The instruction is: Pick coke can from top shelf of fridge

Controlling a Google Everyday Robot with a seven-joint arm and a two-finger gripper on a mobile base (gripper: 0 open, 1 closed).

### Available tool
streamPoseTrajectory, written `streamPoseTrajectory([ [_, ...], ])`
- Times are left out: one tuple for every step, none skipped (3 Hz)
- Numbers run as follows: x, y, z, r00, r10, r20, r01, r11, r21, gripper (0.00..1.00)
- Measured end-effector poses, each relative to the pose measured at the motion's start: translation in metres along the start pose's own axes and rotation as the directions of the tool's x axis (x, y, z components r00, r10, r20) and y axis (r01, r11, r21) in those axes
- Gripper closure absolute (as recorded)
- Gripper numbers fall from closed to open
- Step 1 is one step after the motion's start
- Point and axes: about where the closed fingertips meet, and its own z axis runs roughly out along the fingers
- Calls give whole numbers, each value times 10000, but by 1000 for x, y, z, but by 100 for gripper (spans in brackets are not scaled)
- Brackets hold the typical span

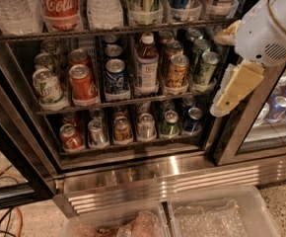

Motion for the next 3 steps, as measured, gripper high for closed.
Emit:
streamPoseTrajectory([
  [-23,-4,12,9802,200,1970,-62,9975,-701,0],
  [-51,-3,20,9245,367,3793,312,9847,-1715,0],
  [-81,0,16,8480,300,5291,1062,9685,-2252,0],
])
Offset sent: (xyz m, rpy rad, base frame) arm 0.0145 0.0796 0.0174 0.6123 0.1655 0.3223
